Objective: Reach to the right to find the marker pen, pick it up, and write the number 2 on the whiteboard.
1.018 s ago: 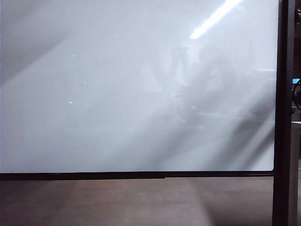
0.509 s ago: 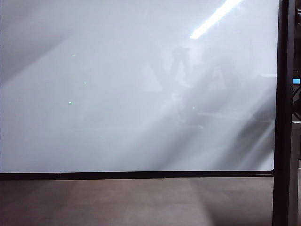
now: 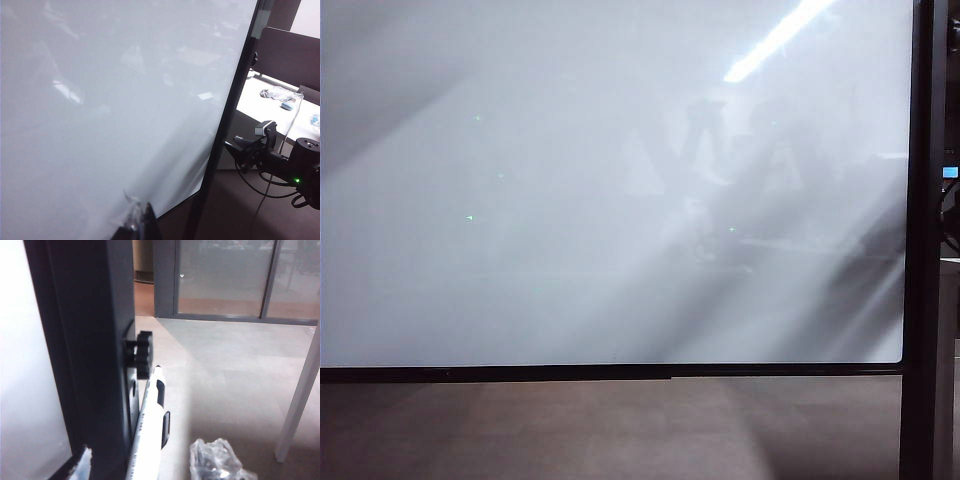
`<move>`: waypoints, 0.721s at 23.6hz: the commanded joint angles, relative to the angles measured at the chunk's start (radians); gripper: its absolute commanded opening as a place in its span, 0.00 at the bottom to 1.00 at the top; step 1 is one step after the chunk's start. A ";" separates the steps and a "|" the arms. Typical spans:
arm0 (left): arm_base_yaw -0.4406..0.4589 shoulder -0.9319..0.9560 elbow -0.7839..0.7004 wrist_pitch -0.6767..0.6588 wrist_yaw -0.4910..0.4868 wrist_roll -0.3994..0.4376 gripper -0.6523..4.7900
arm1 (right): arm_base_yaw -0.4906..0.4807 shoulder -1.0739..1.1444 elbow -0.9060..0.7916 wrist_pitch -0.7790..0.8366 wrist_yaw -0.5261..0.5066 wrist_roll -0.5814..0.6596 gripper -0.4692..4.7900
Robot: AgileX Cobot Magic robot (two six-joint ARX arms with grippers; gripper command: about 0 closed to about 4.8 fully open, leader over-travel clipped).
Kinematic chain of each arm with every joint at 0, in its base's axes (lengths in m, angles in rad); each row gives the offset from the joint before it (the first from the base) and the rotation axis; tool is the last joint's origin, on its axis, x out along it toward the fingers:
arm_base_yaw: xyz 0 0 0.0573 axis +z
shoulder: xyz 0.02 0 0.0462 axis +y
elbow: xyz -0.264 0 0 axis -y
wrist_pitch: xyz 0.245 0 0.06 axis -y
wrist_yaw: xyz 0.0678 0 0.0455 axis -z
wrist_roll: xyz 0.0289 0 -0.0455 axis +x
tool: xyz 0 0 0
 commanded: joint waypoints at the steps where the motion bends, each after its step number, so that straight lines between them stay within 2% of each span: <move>1: 0.002 -0.002 0.005 0.015 0.001 0.003 0.11 | 0.001 -0.004 0.003 0.013 -0.004 -0.001 0.57; 16: 0.002 -0.002 0.005 0.012 0.001 0.003 0.11 | 0.001 -0.004 0.003 -0.010 -0.007 0.007 0.56; 17: 0.002 -0.002 0.005 0.012 0.001 0.003 0.11 | 0.001 -0.004 0.003 -0.011 -0.007 0.007 0.52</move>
